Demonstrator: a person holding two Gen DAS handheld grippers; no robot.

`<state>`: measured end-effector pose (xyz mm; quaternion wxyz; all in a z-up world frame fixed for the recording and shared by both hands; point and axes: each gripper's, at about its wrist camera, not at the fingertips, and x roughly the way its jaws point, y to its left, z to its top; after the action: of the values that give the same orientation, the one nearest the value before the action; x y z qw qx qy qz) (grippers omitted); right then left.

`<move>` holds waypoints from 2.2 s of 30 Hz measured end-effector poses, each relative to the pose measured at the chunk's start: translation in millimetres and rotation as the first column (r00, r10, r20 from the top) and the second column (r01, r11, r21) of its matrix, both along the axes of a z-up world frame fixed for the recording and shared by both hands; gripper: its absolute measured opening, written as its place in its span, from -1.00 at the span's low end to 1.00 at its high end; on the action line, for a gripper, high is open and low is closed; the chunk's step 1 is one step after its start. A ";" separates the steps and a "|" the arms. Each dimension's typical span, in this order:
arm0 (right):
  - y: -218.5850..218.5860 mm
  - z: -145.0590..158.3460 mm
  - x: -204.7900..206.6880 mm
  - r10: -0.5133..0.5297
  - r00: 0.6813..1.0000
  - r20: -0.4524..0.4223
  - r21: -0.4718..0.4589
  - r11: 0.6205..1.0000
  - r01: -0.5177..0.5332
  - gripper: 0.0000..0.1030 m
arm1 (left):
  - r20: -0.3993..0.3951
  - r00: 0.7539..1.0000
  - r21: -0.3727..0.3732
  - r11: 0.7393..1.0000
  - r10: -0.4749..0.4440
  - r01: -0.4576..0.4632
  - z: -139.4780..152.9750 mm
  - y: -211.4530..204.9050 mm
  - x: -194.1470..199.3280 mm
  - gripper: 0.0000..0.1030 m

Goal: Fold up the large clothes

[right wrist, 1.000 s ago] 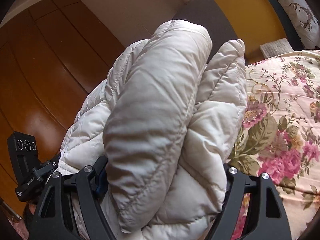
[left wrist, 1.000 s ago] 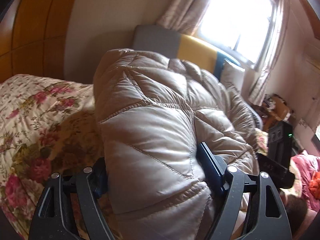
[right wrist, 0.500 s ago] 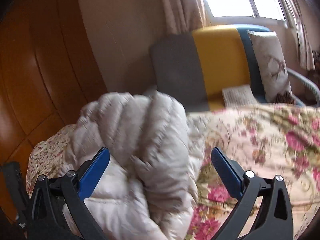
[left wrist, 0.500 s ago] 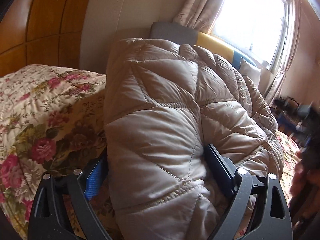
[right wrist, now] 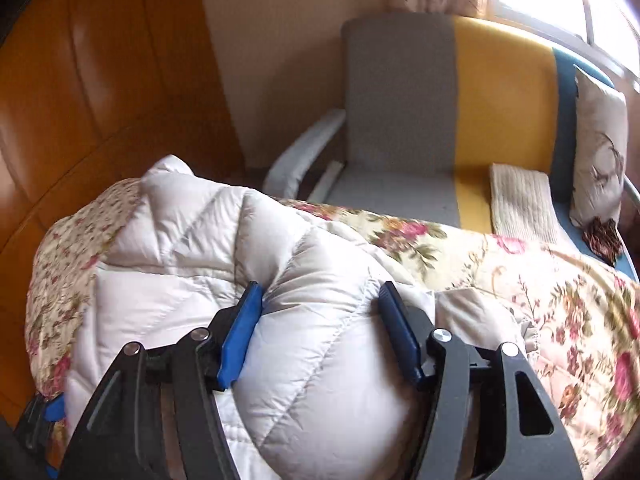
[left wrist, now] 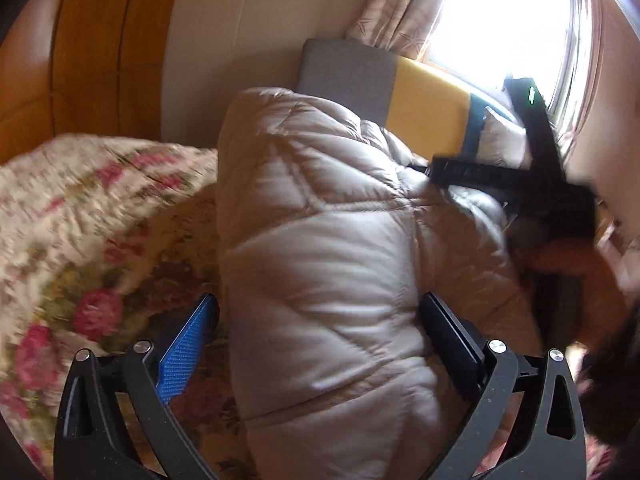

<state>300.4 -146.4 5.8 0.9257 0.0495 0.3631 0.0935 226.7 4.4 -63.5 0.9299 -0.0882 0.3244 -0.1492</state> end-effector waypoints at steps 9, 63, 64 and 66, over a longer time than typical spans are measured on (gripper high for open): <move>-24.7 -38.6 19.7 -0.095 0.994 -0.049 0.009 0.995 0.095 0.21 | 0.016 1.000 0.091 0.996 -0.015 0.013 -21.5 -33.1 14.7 0.94; 0.9 -17.2 -328.4 -0.170 0.977 0.127 -0.079 0.980 0.181 0.97 | 0.062 0.973 0.231 0.945 0.224 -0.232 15.4 -5.1 -200.5 0.94; 0.6 -17.6 -328.0 -0.171 0.978 0.122 -0.076 0.981 0.181 0.97 | 0.062 0.973 0.230 0.945 0.224 -0.232 15.4 -4.9 -200.2 0.94; 0.2 -18.1 -327.7 -0.172 0.978 0.118 -0.076 0.981 0.181 0.97 | 0.062 0.973 0.231 0.945 0.224 -0.232 15.3 -4.5 -199.9 0.94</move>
<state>-27.3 -146.2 -12.3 0.9503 0.0364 0.3092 -0.0021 26.8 -0.1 -48.2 0.9503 -0.0112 0.3111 -0.0025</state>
